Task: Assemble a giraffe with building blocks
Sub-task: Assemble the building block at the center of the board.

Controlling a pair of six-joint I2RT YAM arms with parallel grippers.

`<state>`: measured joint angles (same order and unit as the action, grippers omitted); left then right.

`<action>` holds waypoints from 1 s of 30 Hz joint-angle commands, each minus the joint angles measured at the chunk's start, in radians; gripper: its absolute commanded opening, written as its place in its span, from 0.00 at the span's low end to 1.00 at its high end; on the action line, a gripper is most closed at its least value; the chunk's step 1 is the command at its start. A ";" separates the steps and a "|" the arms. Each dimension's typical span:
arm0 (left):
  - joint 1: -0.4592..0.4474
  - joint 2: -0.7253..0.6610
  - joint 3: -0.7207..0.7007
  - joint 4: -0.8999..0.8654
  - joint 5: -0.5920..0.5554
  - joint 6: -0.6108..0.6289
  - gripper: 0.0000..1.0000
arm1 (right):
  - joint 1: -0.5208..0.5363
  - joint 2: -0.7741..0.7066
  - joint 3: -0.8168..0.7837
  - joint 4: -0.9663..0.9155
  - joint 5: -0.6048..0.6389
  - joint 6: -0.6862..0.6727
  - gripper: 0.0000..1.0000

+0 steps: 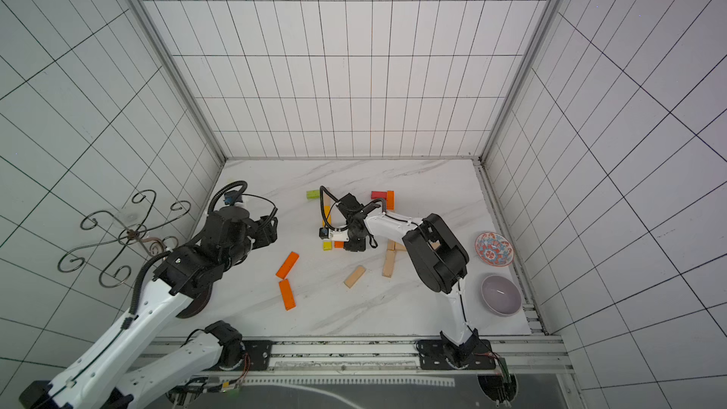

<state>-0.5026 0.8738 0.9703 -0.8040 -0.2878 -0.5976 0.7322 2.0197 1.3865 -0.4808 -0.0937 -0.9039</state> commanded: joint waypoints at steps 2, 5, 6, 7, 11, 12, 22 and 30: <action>0.004 -0.005 0.027 0.018 -0.013 -0.002 0.71 | 0.012 0.036 0.034 -0.065 -0.006 -0.016 0.45; 0.004 -0.002 0.027 0.022 -0.011 -0.004 0.71 | 0.017 0.038 0.036 -0.067 -0.015 -0.012 0.43; 0.004 -0.002 0.027 0.022 -0.009 -0.004 0.71 | 0.018 0.041 0.038 -0.068 -0.018 -0.010 0.41; 0.004 -0.001 0.028 0.022 -0.008 -0.002 0.71 | 0.020 0.043 0.040 -0.071 -0.021 -0.008 0.40; 0.004 -0.004 0.028 0.020 -0.011 -0.003 0.71 | 0.026 0.049 0.051 -0.078 -0.035 0.000 0.33; 0.004 -0.004 0.028 0.021 -0.012 -0.002 0.71 | 0.027 0.050 0.054 -0.078 -0.035 0.000 0.33; 0.004 -0.010 0.027 0.017 -0.017 0.000 0.71 | 0.037 0.059 0.068 -0.076 -0.035 0.014 0.30; 0.006 -0.013 0.026 0.015 -0.016 -0.001 0.71 | 0.039 0.059 0.066 -0.067 -0.034 0.025 0.31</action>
<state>-0.5018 0.8726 0.9707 -0.8036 -0.2882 -0.5968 0.7567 2.0293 1.4017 -0.4946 -0.1040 -0.8810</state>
